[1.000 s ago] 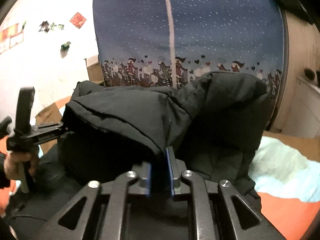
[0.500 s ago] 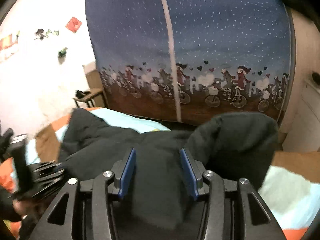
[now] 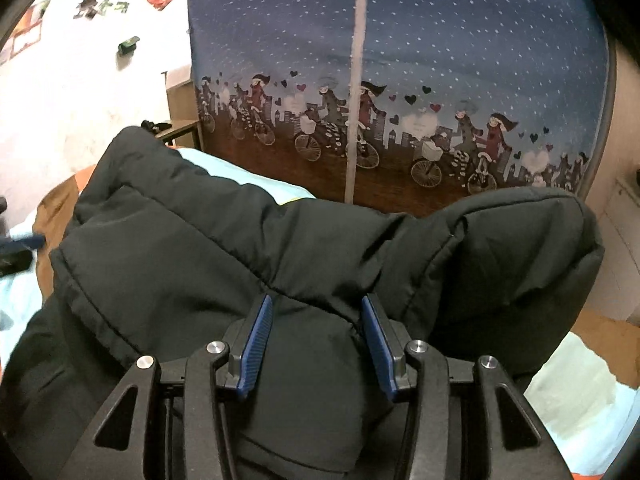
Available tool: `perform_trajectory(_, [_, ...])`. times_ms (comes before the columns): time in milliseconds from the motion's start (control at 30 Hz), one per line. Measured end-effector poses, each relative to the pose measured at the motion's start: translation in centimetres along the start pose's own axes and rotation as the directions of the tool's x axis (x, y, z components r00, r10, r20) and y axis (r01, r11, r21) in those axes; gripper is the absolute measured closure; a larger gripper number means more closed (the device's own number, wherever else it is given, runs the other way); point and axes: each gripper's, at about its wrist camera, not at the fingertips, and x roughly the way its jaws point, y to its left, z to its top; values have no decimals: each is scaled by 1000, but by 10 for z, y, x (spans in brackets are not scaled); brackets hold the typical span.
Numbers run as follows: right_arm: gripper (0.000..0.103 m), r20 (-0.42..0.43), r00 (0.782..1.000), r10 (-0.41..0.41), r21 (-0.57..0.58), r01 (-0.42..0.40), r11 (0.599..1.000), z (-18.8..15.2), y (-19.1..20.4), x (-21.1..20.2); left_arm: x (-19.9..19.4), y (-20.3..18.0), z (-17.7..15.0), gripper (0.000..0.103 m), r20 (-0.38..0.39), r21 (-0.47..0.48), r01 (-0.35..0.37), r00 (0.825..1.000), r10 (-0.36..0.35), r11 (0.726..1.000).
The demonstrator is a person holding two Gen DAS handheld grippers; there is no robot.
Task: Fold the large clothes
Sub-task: 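Grasp the collar edge with both grippers and lift it toward the hem, then lay the collar edge down on the jacket and open both grippers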
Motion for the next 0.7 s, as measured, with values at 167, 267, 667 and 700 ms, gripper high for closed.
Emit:
perform_trajectory(167, [58,7,1000,19,8,-19,1000,-7,-1,-5,32,-18,23,38,-39,13,-22,999,22,1000])
perform_trajectory(267, [59,-12,999,35,5,-35,999,-12,0,-7,72,-29,23,38,-124,64,-85,988,92,994])
perform_trajectory(667, [56,-111,992,-56,-76,48,996,6,-5,46,162,9,19,15,-227,48,-147,962,154,988])
perform_trajectory(700, [56,-121,991,-62,-68,54,996,10,-8,56,167,10,20,14,-220,45,-149,963,155,988])
